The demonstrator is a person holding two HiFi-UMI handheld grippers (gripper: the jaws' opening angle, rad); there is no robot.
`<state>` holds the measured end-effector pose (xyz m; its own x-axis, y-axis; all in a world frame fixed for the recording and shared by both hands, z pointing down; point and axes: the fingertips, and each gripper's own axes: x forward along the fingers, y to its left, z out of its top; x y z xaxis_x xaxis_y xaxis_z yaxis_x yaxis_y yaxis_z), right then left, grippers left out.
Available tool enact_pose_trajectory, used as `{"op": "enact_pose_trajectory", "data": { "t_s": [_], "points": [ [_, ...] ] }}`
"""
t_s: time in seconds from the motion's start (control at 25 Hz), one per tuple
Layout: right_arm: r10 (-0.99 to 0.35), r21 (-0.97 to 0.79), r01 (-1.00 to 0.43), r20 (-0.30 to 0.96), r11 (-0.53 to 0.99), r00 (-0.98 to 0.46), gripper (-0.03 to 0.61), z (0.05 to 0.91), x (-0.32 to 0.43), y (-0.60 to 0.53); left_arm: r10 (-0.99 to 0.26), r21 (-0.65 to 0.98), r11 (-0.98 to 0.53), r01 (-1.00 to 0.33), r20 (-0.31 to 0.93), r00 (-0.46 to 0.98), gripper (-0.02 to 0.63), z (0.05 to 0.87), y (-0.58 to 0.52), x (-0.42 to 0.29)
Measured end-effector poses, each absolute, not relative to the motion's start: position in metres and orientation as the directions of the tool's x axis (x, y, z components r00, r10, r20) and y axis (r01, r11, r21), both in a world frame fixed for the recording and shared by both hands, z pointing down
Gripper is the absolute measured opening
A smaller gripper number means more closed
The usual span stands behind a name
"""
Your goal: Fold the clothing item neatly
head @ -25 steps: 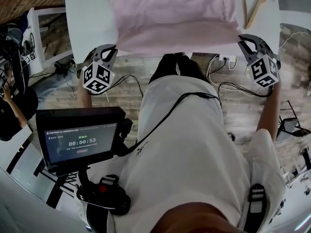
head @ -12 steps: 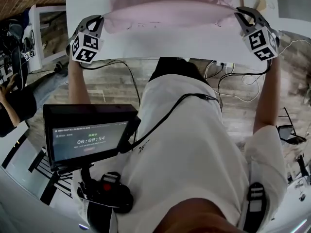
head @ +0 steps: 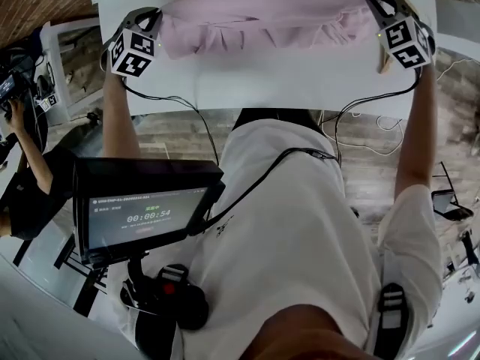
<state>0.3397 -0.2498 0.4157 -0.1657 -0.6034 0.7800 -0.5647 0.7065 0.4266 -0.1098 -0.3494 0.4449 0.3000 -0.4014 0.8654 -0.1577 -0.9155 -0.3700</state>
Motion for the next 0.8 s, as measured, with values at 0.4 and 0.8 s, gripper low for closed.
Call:
{"op": "enact_pose_trajectory", "data": {
  "t_s": [0.4, 0.8],
  "points": [
    [-0.571, 0.407, -0.589, 0.813, 0.698, -0.115, 0.037, 0.465, 0.35, -0.319, -0.331, -0.305, -0.943, -0.133, 0.9, 0.284, 0.018, 0.497, -0.429, -0.097],
    [-0.534, 0.403, -0.573, 0.842, 0.714, -0.073, 0.037, 0.516, 0.365, -0.335, -0.339, -0.317, -0.94, -0.128, 0.913, 0.227, 0.018, 0.549, -0.449, -0.08]
  ]
}}
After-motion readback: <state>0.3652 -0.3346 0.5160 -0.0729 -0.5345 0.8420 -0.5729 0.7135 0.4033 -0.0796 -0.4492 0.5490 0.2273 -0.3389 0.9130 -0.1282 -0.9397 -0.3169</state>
